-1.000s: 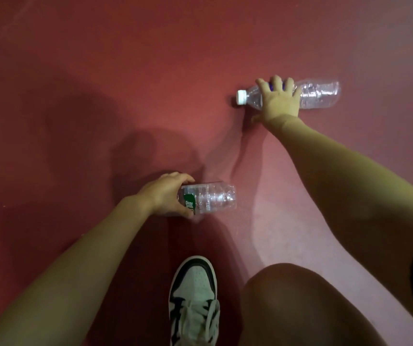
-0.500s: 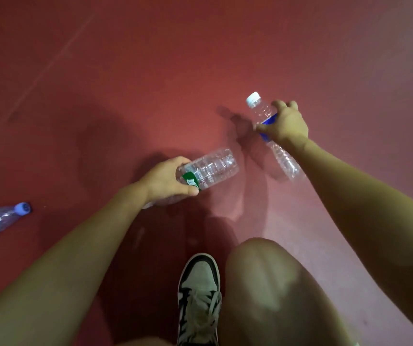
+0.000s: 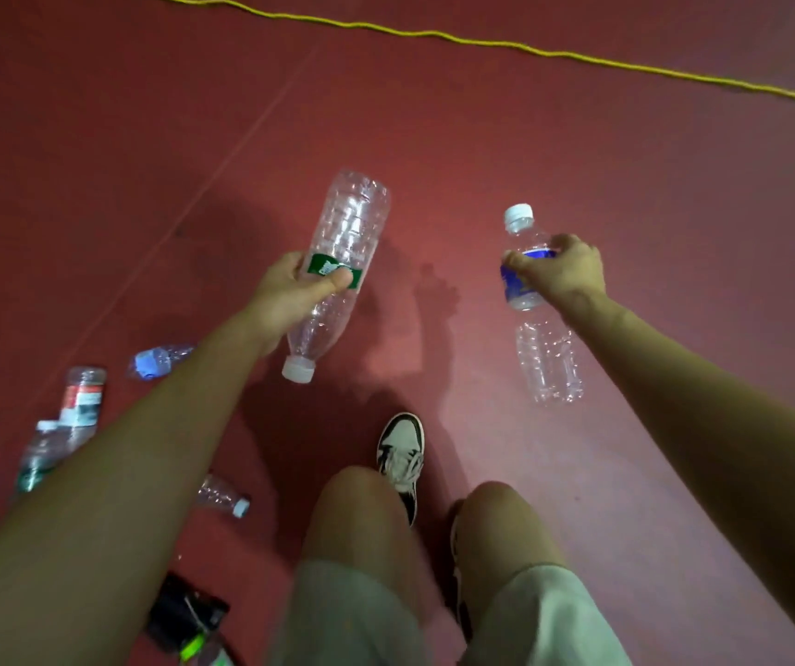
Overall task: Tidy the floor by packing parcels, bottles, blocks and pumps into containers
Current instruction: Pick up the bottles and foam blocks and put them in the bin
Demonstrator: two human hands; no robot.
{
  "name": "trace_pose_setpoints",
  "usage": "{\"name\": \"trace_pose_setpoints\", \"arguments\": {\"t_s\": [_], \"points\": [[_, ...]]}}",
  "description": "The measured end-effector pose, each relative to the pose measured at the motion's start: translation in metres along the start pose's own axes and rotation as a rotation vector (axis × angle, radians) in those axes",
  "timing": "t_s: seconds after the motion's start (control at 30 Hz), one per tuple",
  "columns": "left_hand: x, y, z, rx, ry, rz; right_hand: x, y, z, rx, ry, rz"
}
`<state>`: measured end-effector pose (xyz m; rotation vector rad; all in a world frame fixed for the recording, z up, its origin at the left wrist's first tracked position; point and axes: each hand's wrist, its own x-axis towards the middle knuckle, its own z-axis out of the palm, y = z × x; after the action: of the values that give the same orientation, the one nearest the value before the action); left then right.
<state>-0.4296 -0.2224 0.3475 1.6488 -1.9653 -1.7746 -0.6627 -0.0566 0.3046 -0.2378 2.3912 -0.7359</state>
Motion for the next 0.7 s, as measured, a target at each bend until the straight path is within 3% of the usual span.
{"name": "trace_pose_setpoints", "arguments": {"t_s": [0.2, 0.4, 0.7], "points": [[-0.107, 0.075, -0.035, -0.016, 0.011, -0.054, -0.115, -0.068, -0.079, 0.082, -0.113, 0.012], [-0.208, 0.105, -0.037, -0.108, -0.051, -0.06, -0.2, -0.095, -0.139, 0.147, -0.211, -0.023], [-0.329, 0.098, -0.056, -0.128, 0.141, -0.082, -0.297, -0.103, -0.171, 0.107, -0.355, -0.146]]}}
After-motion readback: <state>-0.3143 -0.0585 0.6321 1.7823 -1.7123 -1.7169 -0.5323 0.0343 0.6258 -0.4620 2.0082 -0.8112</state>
